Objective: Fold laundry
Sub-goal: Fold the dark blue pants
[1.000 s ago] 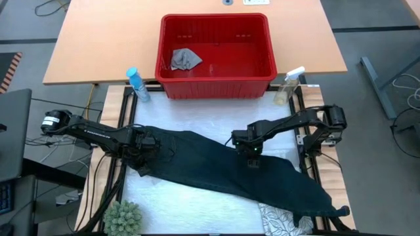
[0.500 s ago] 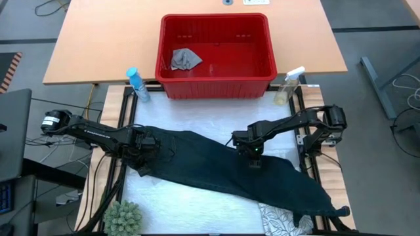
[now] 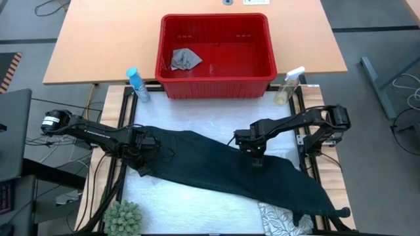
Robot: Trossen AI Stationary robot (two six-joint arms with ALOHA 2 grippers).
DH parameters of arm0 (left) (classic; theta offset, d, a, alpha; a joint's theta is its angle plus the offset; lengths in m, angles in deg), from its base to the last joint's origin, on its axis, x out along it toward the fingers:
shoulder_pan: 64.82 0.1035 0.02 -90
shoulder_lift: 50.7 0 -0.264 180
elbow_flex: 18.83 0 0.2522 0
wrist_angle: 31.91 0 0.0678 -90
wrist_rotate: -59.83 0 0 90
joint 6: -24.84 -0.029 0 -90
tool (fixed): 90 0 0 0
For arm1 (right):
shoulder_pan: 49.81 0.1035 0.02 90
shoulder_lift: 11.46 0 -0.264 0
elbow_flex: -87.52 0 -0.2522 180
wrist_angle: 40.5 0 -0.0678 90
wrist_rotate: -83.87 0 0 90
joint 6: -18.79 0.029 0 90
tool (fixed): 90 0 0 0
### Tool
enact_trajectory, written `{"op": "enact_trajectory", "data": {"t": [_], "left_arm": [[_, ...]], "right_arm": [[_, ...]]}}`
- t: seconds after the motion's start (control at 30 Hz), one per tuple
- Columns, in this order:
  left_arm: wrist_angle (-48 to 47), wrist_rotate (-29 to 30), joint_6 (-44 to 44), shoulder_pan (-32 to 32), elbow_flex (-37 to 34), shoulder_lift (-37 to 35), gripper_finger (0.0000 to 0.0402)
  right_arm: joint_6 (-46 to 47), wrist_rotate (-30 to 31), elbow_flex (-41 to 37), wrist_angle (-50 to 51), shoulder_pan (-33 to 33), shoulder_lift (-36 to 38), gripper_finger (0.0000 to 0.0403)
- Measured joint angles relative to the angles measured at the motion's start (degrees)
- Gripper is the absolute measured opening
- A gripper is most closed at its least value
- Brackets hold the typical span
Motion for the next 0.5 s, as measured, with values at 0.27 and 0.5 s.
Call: {"op": "enact_trajectory", "data": {"t": [0.27, 0.5], "left_arm": [[0.16, 0.17, -0.11, 0.0, 0.0, 0.0, 0.0], [0.79, 0.62, -0.13, 0.02, 0.02, 0.0, 0.0]], "right_arm": [[1.29, 2.96, 0.0, 1.52, -2.31, 1.34, 0.0013], [4.33, 11.54, 0.02, 5.16, -3.28, 1.36, 0.005]]}}
